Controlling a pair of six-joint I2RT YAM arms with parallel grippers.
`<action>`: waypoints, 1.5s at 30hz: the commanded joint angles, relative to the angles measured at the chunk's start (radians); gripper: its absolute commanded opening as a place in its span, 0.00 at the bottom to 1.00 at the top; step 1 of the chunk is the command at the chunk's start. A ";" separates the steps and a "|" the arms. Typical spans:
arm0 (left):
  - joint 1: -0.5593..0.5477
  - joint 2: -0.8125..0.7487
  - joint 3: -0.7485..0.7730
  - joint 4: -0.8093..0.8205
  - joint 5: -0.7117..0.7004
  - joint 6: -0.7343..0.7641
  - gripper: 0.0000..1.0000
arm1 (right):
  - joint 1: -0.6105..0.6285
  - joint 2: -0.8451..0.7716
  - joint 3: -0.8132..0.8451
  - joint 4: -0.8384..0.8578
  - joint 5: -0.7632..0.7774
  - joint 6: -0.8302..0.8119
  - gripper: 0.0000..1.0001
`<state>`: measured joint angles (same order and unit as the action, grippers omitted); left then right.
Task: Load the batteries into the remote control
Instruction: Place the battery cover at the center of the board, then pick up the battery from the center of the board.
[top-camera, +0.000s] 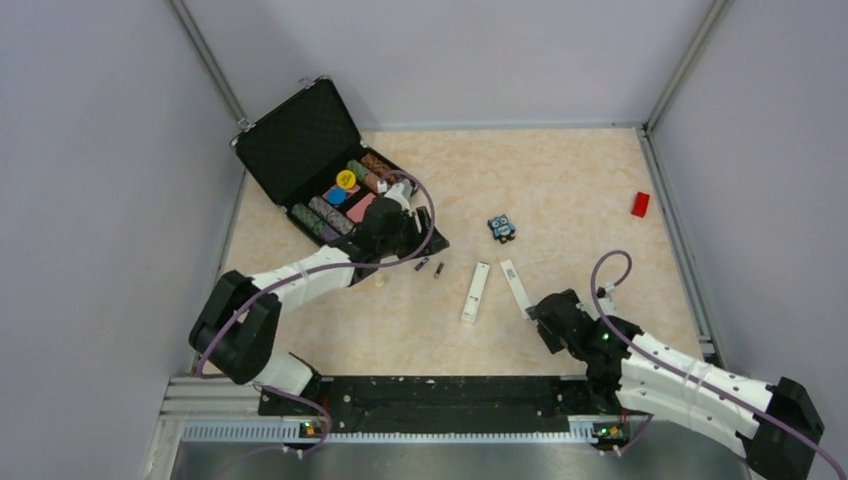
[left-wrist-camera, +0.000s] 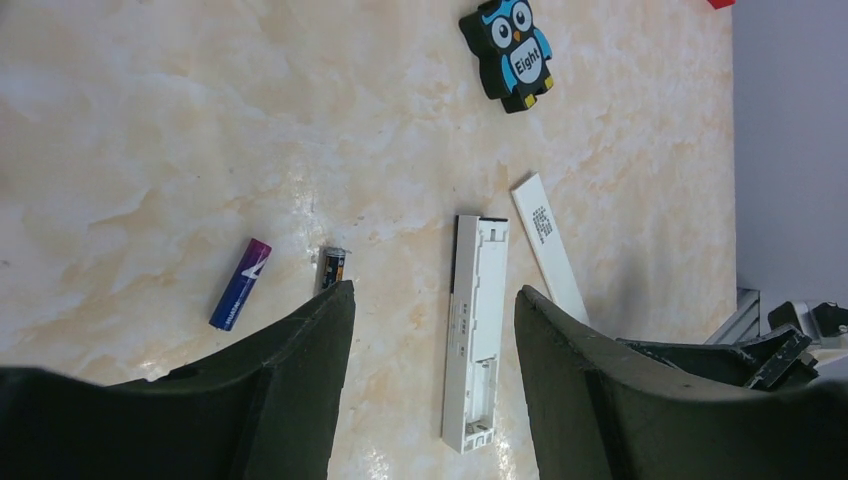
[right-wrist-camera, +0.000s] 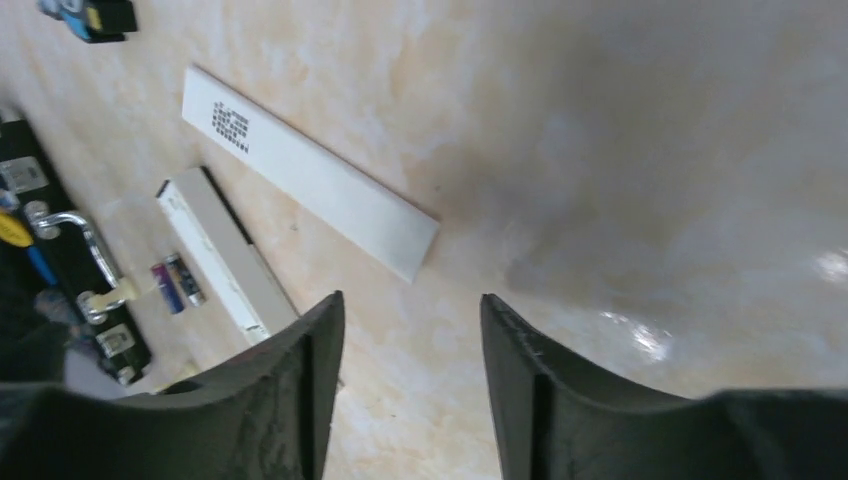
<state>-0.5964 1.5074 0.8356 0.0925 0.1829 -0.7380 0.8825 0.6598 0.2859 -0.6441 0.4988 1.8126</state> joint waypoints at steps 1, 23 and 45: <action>-0.002 -0.104 -0.015 -0.052 -0.085 0.062 0.65 | -0.006 0.077 0.151 -0.151 -0.008 -0.059 0.59; 0.031 -0.532 -0.019 -0.462 -0.556 0.054 0.78 | -0.002 0.949 0.916 0.136 -0.080 -0.902 0.40; 0.033 -0.703 -0.054 -0.668 -0.621 -0.075 0.78 | 0.023 1.331 1.121 0.169 -0.096 -0.957 0.40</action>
<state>-0.5686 0.8330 0.7792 -0.5598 -0.4038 -0.7982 0.8928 1.9644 1.3426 -0.4503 0.3679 0.8631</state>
